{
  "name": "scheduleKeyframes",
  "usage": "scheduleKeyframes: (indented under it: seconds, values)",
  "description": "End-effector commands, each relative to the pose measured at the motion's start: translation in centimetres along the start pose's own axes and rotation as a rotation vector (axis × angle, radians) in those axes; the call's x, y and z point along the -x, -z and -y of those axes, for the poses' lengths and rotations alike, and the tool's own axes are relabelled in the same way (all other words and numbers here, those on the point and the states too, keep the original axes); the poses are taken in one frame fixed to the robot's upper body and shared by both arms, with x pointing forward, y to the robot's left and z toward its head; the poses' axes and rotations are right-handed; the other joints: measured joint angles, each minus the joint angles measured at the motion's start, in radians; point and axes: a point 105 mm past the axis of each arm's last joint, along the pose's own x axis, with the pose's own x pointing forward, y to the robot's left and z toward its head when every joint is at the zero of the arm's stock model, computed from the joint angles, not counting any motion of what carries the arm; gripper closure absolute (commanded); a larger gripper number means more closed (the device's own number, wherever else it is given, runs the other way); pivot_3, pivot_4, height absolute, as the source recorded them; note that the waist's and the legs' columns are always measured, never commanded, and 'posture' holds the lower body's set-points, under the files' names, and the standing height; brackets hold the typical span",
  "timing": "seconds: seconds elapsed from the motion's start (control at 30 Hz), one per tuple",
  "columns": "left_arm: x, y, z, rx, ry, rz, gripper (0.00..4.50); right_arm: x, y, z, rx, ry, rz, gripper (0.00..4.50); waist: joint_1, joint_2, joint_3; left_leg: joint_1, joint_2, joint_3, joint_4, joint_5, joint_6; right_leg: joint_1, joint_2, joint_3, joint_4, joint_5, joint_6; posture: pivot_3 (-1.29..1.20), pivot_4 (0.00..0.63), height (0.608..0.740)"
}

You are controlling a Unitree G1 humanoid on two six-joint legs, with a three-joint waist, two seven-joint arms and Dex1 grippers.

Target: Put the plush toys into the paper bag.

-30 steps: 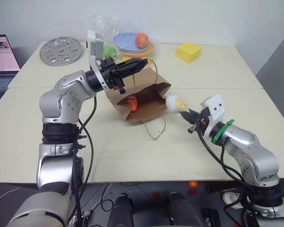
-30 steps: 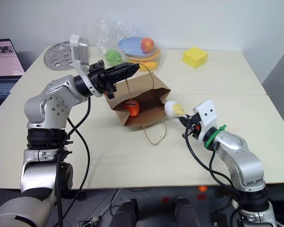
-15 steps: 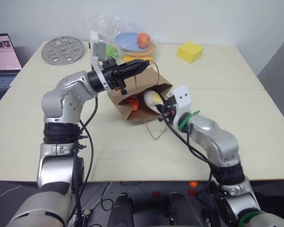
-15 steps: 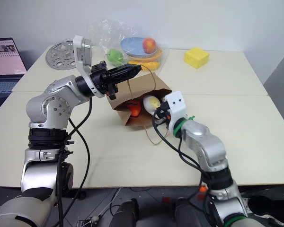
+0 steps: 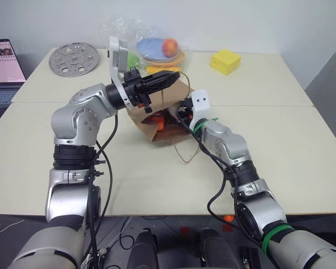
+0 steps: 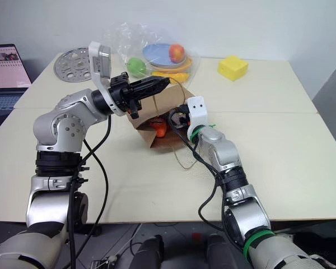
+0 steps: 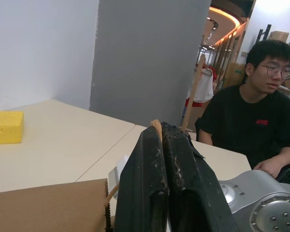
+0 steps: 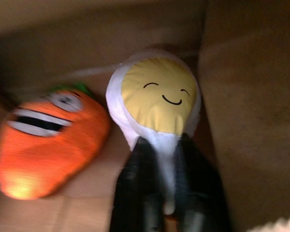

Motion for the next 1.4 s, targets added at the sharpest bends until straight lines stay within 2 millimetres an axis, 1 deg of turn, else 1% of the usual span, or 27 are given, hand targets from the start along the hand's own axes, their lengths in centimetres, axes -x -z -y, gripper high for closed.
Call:
scheduleKeyframes:
  seconds: [0.03,0.07,0.17,0.23,0.3,0.33,0.37,0.4,0.43,0.5,0.6,0.67,0.83,0.93,1.0,1.03,1.13,1.23,1.27,1.3,1.37,1.4]
  values:
    - [-0.2,-1.4,0.6,-0.056,0.022,0.023,4.5,0.6,-1.9,-0.4,0.023,-0.039,0.077,2.97,-0.002,0.0,0.0,0.0,0.0,0.0,0.0,0.0,0.0,0.0,0.0,0.0,0.0,0.0,0.0,0.0,0.15,0.74]
    - [-0.2,-1.3,0.6,-0.055,0.022,0.023,4.5,0.8,-2.0,-0.4,0.029,-0.043,0.082,2.56,-0.002,0.0,0.0,0.0,0.0,0.0,0.0,0.0,0.0,0.0,0.0,0.0,0.0,0.0,0.0,0.0,0.15,0.74]
    - [-0.3,-1.3,0.7,-0.052,0.025,0.023,4.5,2.1,-2.3,-0.8,0.061,-0.065,0.099,1.57,-0.001,0.0,0.0,0.0,0.0,0.0,0.0,0.0,0.0,0.0,0.0,0.0,0.0,0.0,0.0,0.0,0.15,0.74]
    - [-0.3,-1.3,0.7,-0.05,0.025,0.022,4.5,4.2,-2.2,-0.7,0.08,-0.075,0.105,0.88,0.002,0.0,0.0,0.0,0.0,0.0,-0.001,0.0,0.0,0.0,0.0,0.0,0.0,0.0,0.0,0.0,0.15,0.74]
    - [-0.2,-1.3,0.6,-0.049,0.023,0.02,4.5,5.6,-2.1,-0.7,0.095,-0.082,0.102,0.18,0.002,0.0,0.0,-0.001,0.0,-0.001,-0.001,0.0,0.0,0.0,0.0,-0.001,0.0,0.0,0.0,0.0,0.15,0.74]
    - [-0.2,-1.3,0.6,-0.049,0.022,0.02,4.5,6.9,-2.1,-0.6,0.106,-0.083,0.104,0.04,0.002,0.0,0.0,-0.001,0.0,-0.001,0.0,0.0,0.0,0.0,0.0,-0.001,0.0,0.0,0.0,0.0,0.15,0.74]
    - [-0.2,-1.3,0.6,-0.049,0.02,0.02,4.5,8.3,-1.9,-0.7,0.111,-0.1,0.094,0.04,0.002,0.0,0.0,-0.001,0.0,-0.001,0.0,0.0,0.0,0.0,0.0,-0.001,0.0,0.0,0.0,0.0,0.15,0.74]
    - [-0.2,-1.3,0.5,-0.049,0.019,0.021,4.5,9.2,-1.7,-0.8,0.116,-0.114,0.084,0.04,0.002,0.0,0.0,-0.001,0.0,-0.001,0.0,0.0,0.0,0.0,0.0,-0.001,0.0,0.0,0.0,0.0,0.15,0.74]
    - [-0.2,-1.3,0.5,-0.048,0.02,0.02,4.5,10.0,-1.2,-0.9,0.153,-0.12,0.06,0.04,0.002,0.0,0.0,-0.001,0.0,-0.001,0.0,0.0,0.0,0.0,0.0,-0.001,0.0,0.0,0.0,0.0,0.15,0.74]
    - [-0.2,-1.2,0.6,-0.047,0.022,0.02,4.5,10.9,0.1,-0.6,0.167,-0.111,0.008,0.04,0.001,0.0,0.0,-0.001,0.0,-0.001,0.0,0.0,0.0,0.0,0.0,0.0,0.0,-0.001,0.001,0.0,0.15,0.74]
    - [-0.1,-1.1,0.7,-0.045,0.024,0.022,4.5,10.9,2.1,0.1,0.139,-0.075,-0.054,0.04,-0.003,0.0,0.0,0.0,0.0,-0.001,0.001,0.0,0.0,0.0,0.0,0.0,0.0,-0.001,0.001,0.0,0.15,0.74]
    - [-0.2,-1.1,0.7,-0.045,0.026,0.024,4.5,10.7,2.6,0.2,0.138,-0.068,-0.068,0.04,-0.005,0.0,0.0,0.0,0.0,0.0,0.001,0.0,0.0,0.0,0.0,0.0,0.0,-0.001,0.001,0.0,0.15,0.74]
    - [-0.4,-1.3,0.7,-0.052,0.031,0.022,4.5,9.2,4.8,0.5,0.084,-0.065,-0.128,0.04,-0.004,0.0,0.0,0.0,0.0,0.0,0.002,0.0,0.0,0.0,0.0,0.001,0.0,-0.001,0.002,0.0,0.15,0.74]
    - [-0.3,-1.3,0.7,-0.054,0.029,0.023,4.5,9.4,5.2,0.7,0.083,-0.07,-0.14,0.64,-0.003,0.0,0.0,-0.001,0.0,0.0,0.002,0.0,0.0,0.0,0.0,0.001,0.0,-0.001,0.001,0.0,0.15,0.74]
    - [-0.2,-1.2,0.7,-0.054,0.024,0.023,4.5,9.5,5.2,0.5,0.058,-0.085,-0.133,1.24,-0.001,0.0,0.0,-0.001,0.0,0.0,0.002,0.0,0.0,0.0,0.0,0.001,0.0,-0.001,0.001,0.0,0.15,0.74]
    - [-0.1,-1.2,0.7,-0.053,0.023,0.024,4.5,9.5,5.2,0.5,0.056,-0.089,-0.132,1.66,0.0,0.0,0.0,-0.001,0.0,0.0,0.002,0.0,0.0,0.0,0.0,0.0,0.0,-0.001,0.001,0.0,0.15,0.74]
    - [-0.1,-1.2,0.7,-0.053,0.019,0.026,4.5,9.6,5.2,0.4,0.053,-0.095,-0.128,2.71,-0.001,0.0,0.0,-0.001,0.0,0.0,0.002,0.0,0.0,0.0,0.0,0.0,0.0,-0.001,0.001,0.0,0.15,0.74]
    - [-0.1,-1.2,0.7,-0.057,0.016,0.026,4.5,9.5,4.8,0.0,0.047,-0.118,-0.11,3.82,-0.001,0.0,0.0,-0.001,0.0,0.0,0.002,0.0,0.0,0.0,0.0,0.001,0.0,-0.001,0.001,0.0,0.15,0.74]
    - [0.0,-1.2,0.6,-0.058,0.014,0.026,4.5,9.4,4.3,-0.3,0.039,-0.131,-0.085,4.22,-0.001,0.0,0.0,-0.001,0.0,0.0,0.002,0.0,0.0,0.0,0.0,0.001,0.0,-0.001,0.001,0.0,0.15,0.74]
    - [0.0,-1.2,0.5,-0.058,0.011,0.027,4.5,9.4,3.9,-0.6,0.027,-0.15,-0.061,4.47,-0.001,0.0,0.0,-0.001,0.0,0.0,0.002,0.0,0.0,0.0,0.0,0.001,0.0,-0.001,0.001,0.0,0.15,0.74]
    - [0.0,-1.2,0.5,-0.058,0.008,0.028,4.5,9.4,3.4,-0.9,0.012,-0.172,-0.034,4.47,-0.001,0.0,0.0,-0.001,0.0,0.0,0.002,0.0,0.0,0.0,0.0,0.001,0.0,-0.001,0.001,0.0,0.15,0.74]
    - [0.0,-1.3,0.5,-0.06,0.007,0.028,4.5,9.5,2.8,-1.0,0.001,-0.186,-0.012,4.47,-0.001,0.0,0.0,-0.001,0.0,0.0,0.002,0.0,0.0,0.0,0.0,0.001,0.0,-0.001,0.001,0.0,0.15,0.74]
